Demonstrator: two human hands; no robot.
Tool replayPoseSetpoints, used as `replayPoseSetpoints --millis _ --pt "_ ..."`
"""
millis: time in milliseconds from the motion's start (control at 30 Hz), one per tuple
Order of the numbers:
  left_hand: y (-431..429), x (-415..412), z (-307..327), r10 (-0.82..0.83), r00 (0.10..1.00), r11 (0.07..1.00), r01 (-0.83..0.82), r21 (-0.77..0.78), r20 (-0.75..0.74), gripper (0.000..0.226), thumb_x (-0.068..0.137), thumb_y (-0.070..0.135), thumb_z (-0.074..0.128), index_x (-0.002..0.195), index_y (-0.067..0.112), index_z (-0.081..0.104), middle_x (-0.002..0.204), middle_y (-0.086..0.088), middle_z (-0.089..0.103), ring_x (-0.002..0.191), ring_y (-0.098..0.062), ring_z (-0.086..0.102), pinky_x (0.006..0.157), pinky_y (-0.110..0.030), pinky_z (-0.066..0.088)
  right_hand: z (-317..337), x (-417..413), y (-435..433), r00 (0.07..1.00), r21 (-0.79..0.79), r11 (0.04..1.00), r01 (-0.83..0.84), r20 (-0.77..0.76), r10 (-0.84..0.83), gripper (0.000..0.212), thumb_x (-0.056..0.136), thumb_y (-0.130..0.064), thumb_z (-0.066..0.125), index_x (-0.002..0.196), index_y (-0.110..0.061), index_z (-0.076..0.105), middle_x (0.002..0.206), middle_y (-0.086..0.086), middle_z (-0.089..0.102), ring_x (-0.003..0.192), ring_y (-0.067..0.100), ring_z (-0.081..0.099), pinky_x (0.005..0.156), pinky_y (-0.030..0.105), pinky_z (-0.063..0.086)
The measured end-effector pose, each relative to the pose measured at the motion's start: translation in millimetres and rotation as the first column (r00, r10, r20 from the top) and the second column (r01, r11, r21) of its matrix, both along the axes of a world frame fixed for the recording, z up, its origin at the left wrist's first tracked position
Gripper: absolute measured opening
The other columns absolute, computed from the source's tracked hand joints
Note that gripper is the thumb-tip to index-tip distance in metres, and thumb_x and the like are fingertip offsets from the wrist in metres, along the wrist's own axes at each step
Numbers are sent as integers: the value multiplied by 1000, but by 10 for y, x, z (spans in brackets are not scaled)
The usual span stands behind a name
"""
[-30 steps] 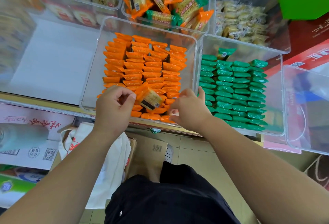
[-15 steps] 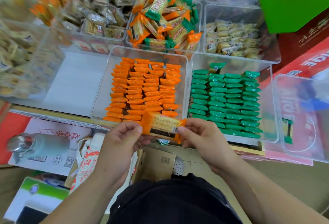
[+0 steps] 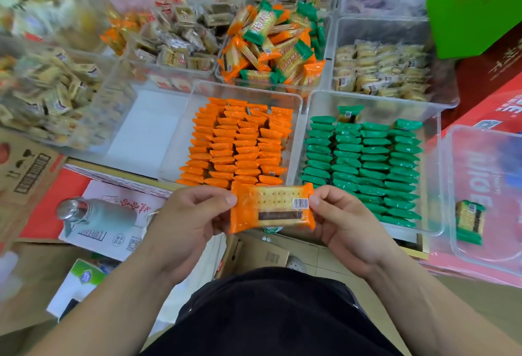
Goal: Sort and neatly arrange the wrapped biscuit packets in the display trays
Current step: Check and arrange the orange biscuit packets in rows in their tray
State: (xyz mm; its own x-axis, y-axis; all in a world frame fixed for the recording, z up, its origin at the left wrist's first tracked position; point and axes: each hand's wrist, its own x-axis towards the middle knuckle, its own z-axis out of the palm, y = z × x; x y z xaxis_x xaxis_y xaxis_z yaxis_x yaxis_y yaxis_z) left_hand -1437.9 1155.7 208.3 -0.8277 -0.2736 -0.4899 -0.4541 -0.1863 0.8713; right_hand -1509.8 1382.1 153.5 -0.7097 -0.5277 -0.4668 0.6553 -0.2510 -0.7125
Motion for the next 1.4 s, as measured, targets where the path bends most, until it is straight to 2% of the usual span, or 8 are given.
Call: replayPoseSetpoints --millis 333,467,567,667,800,967,1233,1400 --pt "58 -2 103 -38 999 999 38 23 -16 18 80 17 77 88 2 72 86 -27 58 74 -29 51 67 -36 48 2 33 99 999 -197 980 -19 29 26 32 70 -31 90 80 -12 67 80 9 66 63 14 57 86 49 36" --pt "86 38 82 16 996 998 -11 59 -83 30 77 12 68 107 17 64 85 -24 63 79 -33 57 72 -41 50 122 42 139 998 -242 969 42 52 -30 37 73 -23 89 93 -20 59 93 15 66 66 16 57 62 29 46" --pt "137 45 136 17 987 1000 -16 5 -158 19 79 12 64 92 21 74 92 -18 68 87 -34 63 81 -41 55 235 64 129 998 -224 972 67 31 -61 10 87 -9 73 85 -16 65 85 11 67 63 15 57 55 23 49" --pt "139 51 164 42 987 998 -35 47 -153 33 91 -6 56 85 14 81 106 -20 73 104 -39 68 94 -49 56 265 61 146 997 -190 979 79 35 -73 18 79 4 60 81 -5 75 75 13 65 61 18 54 53 23 48" --pt "106 61 200 -1 988 992 -19 -124 -153 23 86 -10 66 88 9 79 89 -20 74 78 -31 72 75 -35 62 256 29 178 1000 -95 995 9 -23 -11 23 65 2 74 87 -6 79 70 10 64 59 14 55 57 22 48" --pt "36 56 181 -46 997 946 25 -322 -58 15 91 5 66 76 1 67 58 -11 55 51 -18 48 51 -22 45 236 42 106 997 74 997 -16 -75 22 18 70 -22 79 58 -17 67 58 2 47 52 11 36 48 19 30" --pt "-49 -47 244 -21 998 1000 20 14 60 16 73 20 74 70 9 63 58 -9 47 50 -20 38 50 -26 34 109 63 -14 955 -296 955 -28 275 113 40 74 -19 86 73 -17 46 60 -3 34 49 8 28 43 20 25" --pt "-38 -43 178 -17 999 996 21 -88 45 17 89 11 65 72 8 64 53 -13 47 43 -21 38 47 -27 32 151 55 -9 980 -79 997 -12 196 28 16 88 -23 65 76 -16 56 48 -2 33 38 7 26 36 18 21"
